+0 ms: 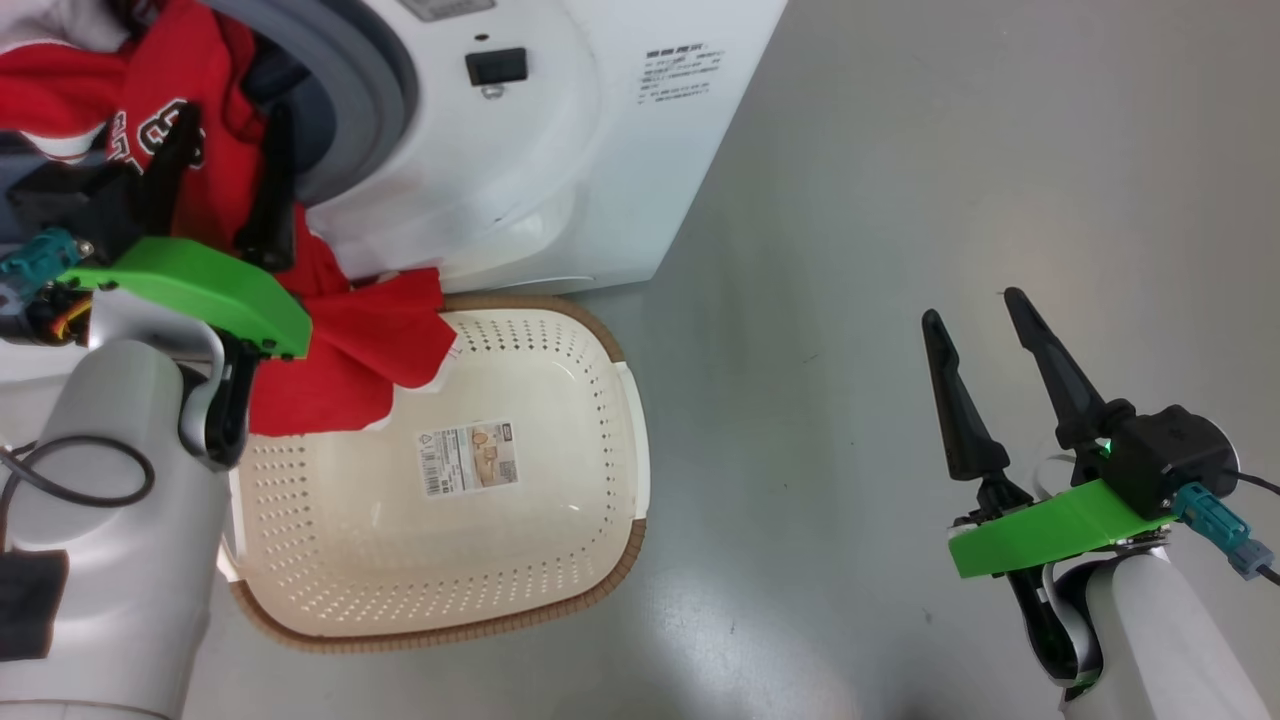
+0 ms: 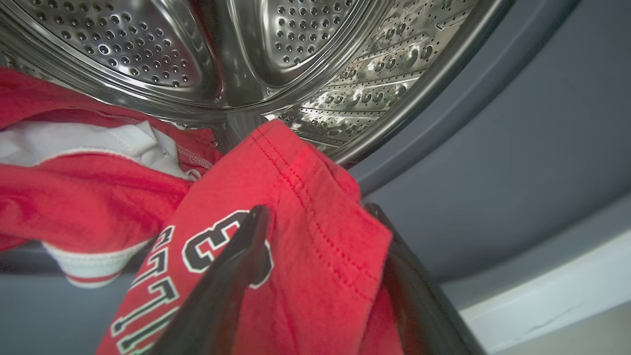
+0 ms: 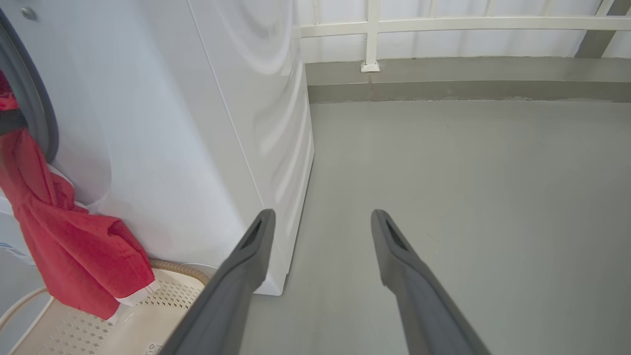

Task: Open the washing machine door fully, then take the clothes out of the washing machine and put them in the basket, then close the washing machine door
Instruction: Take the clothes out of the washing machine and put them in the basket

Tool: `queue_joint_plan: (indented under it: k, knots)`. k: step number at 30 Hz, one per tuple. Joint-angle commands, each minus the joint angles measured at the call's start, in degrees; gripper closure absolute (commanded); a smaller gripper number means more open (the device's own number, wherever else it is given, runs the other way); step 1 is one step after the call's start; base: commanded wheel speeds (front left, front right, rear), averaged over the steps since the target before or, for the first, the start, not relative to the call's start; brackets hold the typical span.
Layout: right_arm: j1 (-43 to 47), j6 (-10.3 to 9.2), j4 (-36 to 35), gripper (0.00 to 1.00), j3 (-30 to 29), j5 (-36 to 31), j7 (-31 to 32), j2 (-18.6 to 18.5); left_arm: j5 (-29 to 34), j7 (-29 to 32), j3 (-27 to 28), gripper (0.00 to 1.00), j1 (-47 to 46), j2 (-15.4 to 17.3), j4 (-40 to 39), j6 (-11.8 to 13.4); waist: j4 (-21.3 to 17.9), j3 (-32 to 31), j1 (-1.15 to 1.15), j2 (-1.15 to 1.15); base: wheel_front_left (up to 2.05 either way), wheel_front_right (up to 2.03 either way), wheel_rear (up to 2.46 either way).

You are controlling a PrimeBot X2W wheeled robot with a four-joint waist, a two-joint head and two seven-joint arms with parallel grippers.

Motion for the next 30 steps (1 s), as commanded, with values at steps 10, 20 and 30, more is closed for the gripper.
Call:
queue_joint_plan:
  k: [10,20,30]
  knots:
    - [-0.26,0.02,-1.51,0.00,0.82,0.78,-0.36,-0.01,-0.36,-0.28,1.44,1.00,-0.65,2.19,-0.78,0.09,-0.30,-0.20,0.00,0.00,0.00,0.00,0.00]
    - [-0.10,0.02,-1.37,0.00,0.10,0.81,-0.36,-0.01,-1.31,-0.28,4.77,1.00,5.07,1.43,-8.34,0.09,1.28,-1.33,0.00,0.00,0.00,0.00,0.00]
    - [1.14,0.02,-1.22,0.00,-0.42,0.82,-0.36,-0.01,-0.85,-0.28,9.30,1.00,18.02,-0.78,-19.03,0.09,2.67,-3.75,0.00,0.00,0.00,0.00,0.00]
